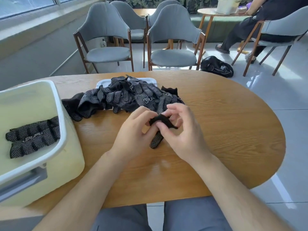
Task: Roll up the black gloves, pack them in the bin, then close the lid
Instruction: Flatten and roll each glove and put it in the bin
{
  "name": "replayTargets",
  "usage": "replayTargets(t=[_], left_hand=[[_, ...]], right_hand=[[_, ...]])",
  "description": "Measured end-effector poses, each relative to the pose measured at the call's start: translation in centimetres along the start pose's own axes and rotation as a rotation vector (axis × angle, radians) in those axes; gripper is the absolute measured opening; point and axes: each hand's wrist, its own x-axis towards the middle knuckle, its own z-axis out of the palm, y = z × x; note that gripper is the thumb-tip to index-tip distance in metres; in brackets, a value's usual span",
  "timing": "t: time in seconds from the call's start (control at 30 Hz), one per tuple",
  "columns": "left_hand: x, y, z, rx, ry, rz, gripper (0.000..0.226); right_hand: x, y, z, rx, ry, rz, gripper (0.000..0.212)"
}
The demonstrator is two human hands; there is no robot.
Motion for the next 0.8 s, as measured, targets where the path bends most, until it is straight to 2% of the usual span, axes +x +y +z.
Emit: replayTargets(t=[0.07, 0.17, 0.3, 0.4, 0.5, 0.6, 0.8], left_hand=[[0.0, 0.5, -0.3, -0.064, 0.032, -0.087, 0.005], [0.7, 0.6, -0.9, -0.092, 0.079, -0.189, 0.010], [3.4, -0.1, -1.9, -0.073, 0.124, -0.276, 0.012], [5.8, 0.1, -3.1, -0.118, 0.214, -0.359, 0.015], [6.7, 0.7, -4.1, -0.133, 0.292, -0.301, 0.018], [4.8, 0.0, -3.8, -0.036, 0.271, -0.201, 0.017], [-3.1, -5.0, -1.1, 0.209, -0.074, 0.032, 0.022]], right_hand=[[-0.3, 0.3, 0.2, 0.058, -0.020, 0.138, 0.027], [0.9, 0.2, -0.1, 0.104, -0.031, 0.249, 0.017], [5.5, -0.8, -0.4, 0.119, -0.166, 0.297, 0.010], [8.7, -1.7, -0.7, 0.115, -0.151, 0.248, 0.013], [9.9, -2.6, -1.2, 0.110, -0.033, 0.033, 0.015], [8.0, -1.5, -0.9, 0.052, -0.011, -0.087, 0.017], [-0.6, 3.9, 1.1, -0.097, -0.261, -0.128, 0.013]])
